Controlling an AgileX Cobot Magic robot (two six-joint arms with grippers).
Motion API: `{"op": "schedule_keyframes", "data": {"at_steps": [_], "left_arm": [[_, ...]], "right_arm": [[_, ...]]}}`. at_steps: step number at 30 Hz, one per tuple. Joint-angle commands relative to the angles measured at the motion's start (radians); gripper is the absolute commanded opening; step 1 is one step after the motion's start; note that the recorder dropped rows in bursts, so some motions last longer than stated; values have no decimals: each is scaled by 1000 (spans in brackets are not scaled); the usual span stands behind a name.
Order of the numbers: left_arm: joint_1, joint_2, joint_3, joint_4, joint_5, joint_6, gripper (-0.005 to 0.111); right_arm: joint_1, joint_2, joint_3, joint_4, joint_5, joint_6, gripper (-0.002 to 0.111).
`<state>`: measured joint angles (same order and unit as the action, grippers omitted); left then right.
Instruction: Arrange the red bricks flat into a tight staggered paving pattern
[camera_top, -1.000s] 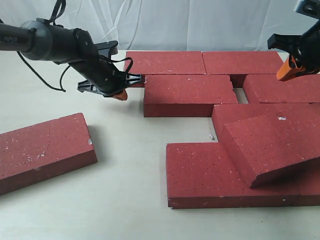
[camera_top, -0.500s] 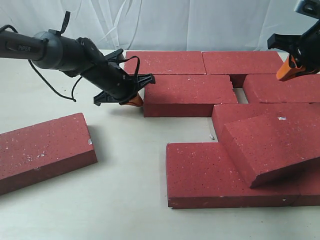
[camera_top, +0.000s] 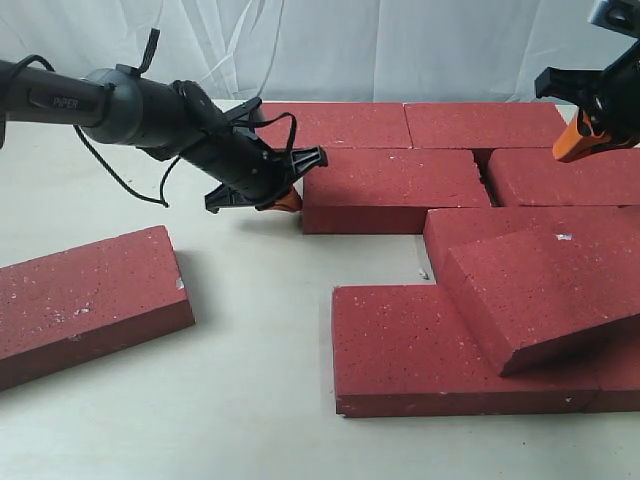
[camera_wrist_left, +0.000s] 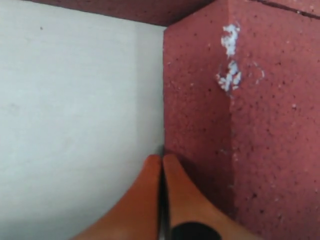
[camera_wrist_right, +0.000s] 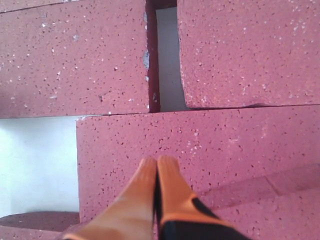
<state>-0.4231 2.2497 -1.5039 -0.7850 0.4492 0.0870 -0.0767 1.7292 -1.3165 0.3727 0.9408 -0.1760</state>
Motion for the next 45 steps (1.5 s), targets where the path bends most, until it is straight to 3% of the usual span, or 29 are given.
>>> {"op": "schedule_keyframes", "data": {"at_steps": [1,8,21,25,36,45], "left_arm": [[-8,0,-2,-26,-35,7,0],[-13,28,-2,-116,-39,29,0],[-56,30,-42,-128,-45,29,0],[-33,30,-42,-120,-31,27,0],[90,19,-42,-40,232,27,0],[93,-77,-42,114,279,27,0]], "right_arm": [[-3,3,5,-2,-4,-8,-1],[-3,3,5,1,-4,-8,-1],[-3,3,5,1,-2,-8,-1],[-3,3,5,-1,-2,-8,-1],[-3,3,5,7,-2,-10,-1],[-3,3,5,16,0,-12,-1]]}}
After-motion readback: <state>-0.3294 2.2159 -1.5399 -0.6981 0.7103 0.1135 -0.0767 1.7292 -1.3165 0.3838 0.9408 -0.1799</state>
